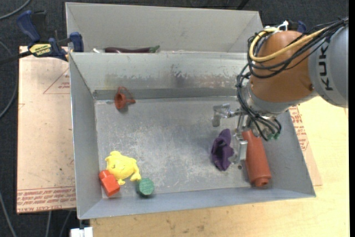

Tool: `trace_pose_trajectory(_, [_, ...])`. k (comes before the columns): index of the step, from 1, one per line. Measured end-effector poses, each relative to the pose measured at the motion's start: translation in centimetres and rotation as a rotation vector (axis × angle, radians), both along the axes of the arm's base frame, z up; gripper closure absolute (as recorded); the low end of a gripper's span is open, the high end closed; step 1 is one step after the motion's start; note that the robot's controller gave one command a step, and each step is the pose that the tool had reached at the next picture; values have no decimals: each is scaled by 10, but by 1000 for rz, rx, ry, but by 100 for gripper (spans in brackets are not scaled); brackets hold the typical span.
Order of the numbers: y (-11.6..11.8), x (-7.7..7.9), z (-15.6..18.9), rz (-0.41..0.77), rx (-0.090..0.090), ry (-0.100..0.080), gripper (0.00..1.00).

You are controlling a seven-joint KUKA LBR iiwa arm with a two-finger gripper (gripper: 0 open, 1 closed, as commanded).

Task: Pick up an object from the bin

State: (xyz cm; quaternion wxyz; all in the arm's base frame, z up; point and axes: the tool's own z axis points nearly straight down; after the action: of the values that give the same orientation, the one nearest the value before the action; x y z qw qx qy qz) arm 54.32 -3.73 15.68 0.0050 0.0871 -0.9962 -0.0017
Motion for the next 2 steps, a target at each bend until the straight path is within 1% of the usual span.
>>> trace_pose_trajectory(1, [-10, 6, 4, 3, -2, -25, 0])
trace_pose_trajectory(2, [-33, -1, -86, 203, 3, -1, 100])
